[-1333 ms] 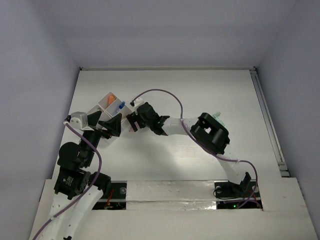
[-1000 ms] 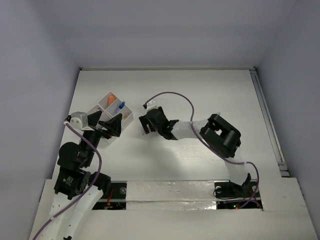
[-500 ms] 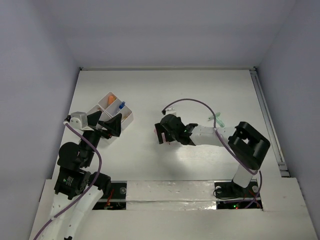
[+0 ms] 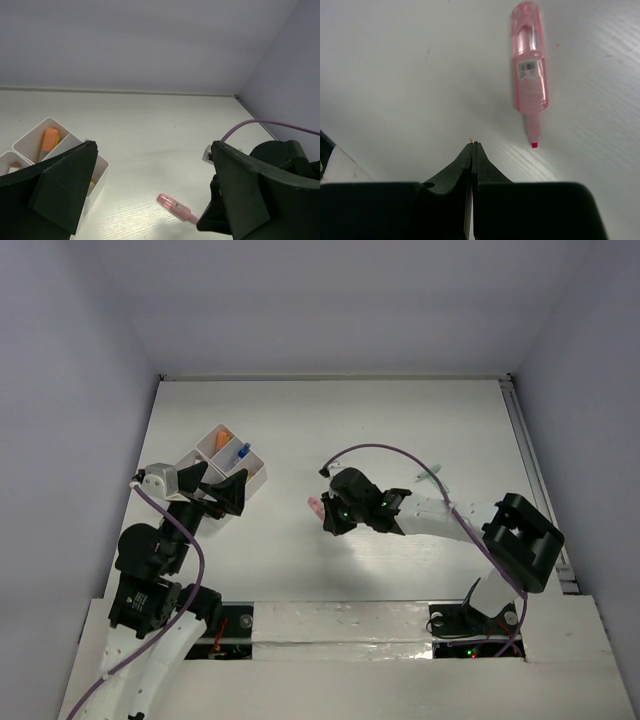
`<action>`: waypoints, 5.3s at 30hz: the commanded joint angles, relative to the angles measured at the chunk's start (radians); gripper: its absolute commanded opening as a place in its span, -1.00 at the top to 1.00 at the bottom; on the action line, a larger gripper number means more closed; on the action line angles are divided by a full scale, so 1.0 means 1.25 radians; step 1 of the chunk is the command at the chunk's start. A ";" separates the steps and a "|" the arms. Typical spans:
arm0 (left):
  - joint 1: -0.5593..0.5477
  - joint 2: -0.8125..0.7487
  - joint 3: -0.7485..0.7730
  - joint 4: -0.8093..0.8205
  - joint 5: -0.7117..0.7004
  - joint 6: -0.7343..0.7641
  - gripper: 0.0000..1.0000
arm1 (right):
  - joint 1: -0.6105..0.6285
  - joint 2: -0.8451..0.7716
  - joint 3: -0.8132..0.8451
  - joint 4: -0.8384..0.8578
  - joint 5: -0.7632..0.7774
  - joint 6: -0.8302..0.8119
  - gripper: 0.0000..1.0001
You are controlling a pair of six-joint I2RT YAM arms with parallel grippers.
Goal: Sort the stationery into containers
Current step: Move the pen to the center of the board, then pick up the pen from the center of the board, then close the pen cap on the pen.
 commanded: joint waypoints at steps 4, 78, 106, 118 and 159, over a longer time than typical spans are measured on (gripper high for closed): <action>0.004 0.021 -0.003 0.049 0.018 -0.008 -0.93 | -0.003 0.087 -0.004 0.025 -0.080 -0.001 0.94; 0.004 0.039 -0.003 0.050 0.038 -0.016 -0.93 | -0.069 0.428 0.505 -0.319 -0.087 -0.572 0.28; 0.004 0.124 -0.120 0.226 0.222 -0.287 -0.87 | -0.106 -0.160 0.207 0.133 -0.187 -0.255 0.68; -0.019 0.205 -0.274 0.476 0.307 -0.417 -0.45 | -0.113 -0.093 0.229 0.171 -0.240 -0.091 0.69; -0.270 0.430 -0.273 0.549 0.040 -0.340 0.26 | -0.113 -0.091 0.184 0.266 -0.252 0.001 0.67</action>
